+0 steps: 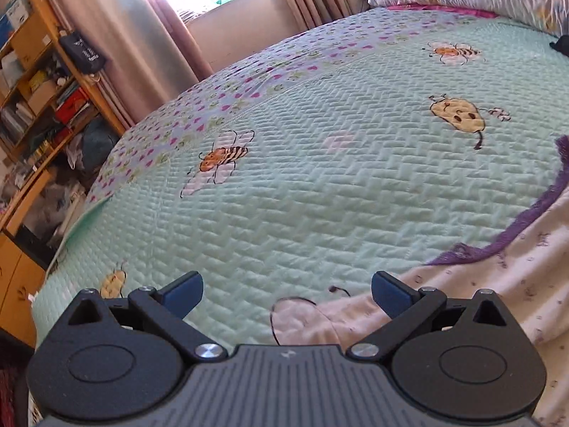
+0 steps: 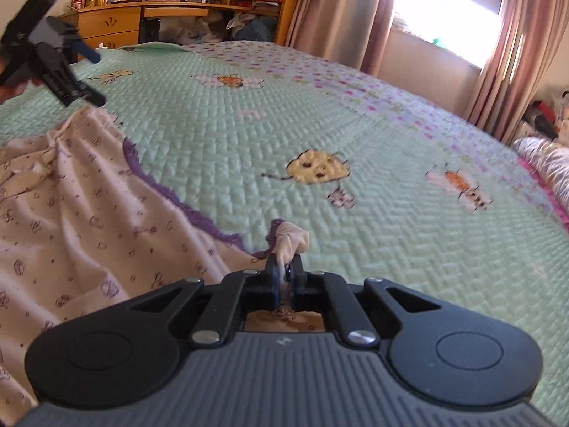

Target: Fold clothes

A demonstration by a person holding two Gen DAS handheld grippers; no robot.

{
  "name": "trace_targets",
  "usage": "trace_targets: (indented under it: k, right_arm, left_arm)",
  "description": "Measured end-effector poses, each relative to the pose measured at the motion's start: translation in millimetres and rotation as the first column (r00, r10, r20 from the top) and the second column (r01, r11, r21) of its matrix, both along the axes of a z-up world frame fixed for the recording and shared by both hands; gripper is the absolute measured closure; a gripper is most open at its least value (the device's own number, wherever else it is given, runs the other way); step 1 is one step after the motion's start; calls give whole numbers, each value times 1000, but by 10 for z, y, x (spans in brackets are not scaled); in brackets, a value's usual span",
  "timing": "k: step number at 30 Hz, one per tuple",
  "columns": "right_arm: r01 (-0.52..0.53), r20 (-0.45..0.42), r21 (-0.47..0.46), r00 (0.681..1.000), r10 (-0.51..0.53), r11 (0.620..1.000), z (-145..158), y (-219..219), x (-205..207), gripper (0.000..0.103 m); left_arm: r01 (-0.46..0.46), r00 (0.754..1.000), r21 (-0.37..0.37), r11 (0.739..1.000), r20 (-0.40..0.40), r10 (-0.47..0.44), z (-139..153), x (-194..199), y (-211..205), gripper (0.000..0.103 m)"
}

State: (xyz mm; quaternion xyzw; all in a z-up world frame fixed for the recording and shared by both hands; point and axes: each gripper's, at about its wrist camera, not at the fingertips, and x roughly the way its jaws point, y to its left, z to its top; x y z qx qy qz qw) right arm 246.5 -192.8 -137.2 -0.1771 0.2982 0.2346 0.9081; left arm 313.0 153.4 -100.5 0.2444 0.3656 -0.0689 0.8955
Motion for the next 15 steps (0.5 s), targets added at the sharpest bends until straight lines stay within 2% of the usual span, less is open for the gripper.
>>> trace_targets:
  k: [15]
  right_arm:
    - [-10, -45, 48, 999, 12, 999, -218, -72, -21, 96]
  left_arm:
    - [140, 981, -20, 990, -136, -141, -415, 121, 129, 4]
